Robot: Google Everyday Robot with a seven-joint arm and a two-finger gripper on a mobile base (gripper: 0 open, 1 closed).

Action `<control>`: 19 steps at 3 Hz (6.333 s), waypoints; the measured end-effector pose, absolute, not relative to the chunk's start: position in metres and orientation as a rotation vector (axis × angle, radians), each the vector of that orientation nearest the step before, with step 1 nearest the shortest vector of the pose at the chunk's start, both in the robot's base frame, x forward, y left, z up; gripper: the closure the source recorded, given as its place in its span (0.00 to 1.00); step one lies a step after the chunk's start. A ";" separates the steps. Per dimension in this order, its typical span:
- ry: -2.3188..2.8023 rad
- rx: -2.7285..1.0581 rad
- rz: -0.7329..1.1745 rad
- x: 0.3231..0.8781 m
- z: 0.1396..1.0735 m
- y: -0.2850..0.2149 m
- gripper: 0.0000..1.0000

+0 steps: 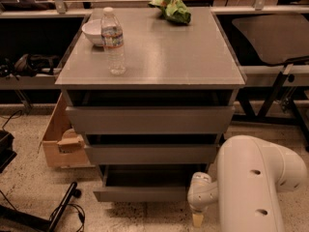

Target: Open bottom drawer

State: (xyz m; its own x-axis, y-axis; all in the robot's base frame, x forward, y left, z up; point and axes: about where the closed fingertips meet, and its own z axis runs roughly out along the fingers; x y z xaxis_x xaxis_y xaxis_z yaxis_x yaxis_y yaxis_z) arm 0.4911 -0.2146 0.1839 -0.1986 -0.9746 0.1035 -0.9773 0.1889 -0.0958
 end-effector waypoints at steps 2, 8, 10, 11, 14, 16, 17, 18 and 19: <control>-2.314 1.850 0.125 0.398 0.186 -0.231 0.64; -2.489 2.299 0.218 0.514 0.239 -0.170 0.00; -2.464 2.204 0.305 0.548 0.207 -0.159 0.00; -2.460 2.153 0.287 0.543 0.194 -0.168 0.00; -2.482 2.048 0.236 0.533 0.174 -0.185 0.19; -2.459 1.947 0.179 0.492 0.170 -0.213 0.64; -2.459 1.947 0.179 0.492 0.179 -0.213 0.87; -2.459 1.947 0.179 0.492 0.180 -0.213 1.00; -2.459 1.947 0.179 0.492 0.180 -0.213 1.00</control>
Offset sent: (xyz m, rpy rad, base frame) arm -0.1327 -0.0224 0.0042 -0.0833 0.2248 -0.0483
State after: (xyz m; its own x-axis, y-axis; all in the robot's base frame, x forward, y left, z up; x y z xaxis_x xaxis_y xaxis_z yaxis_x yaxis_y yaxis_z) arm 0.4924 -0.2132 0.1803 -0.2318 -0.9702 0.0707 -0.9702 0.2253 -0.0892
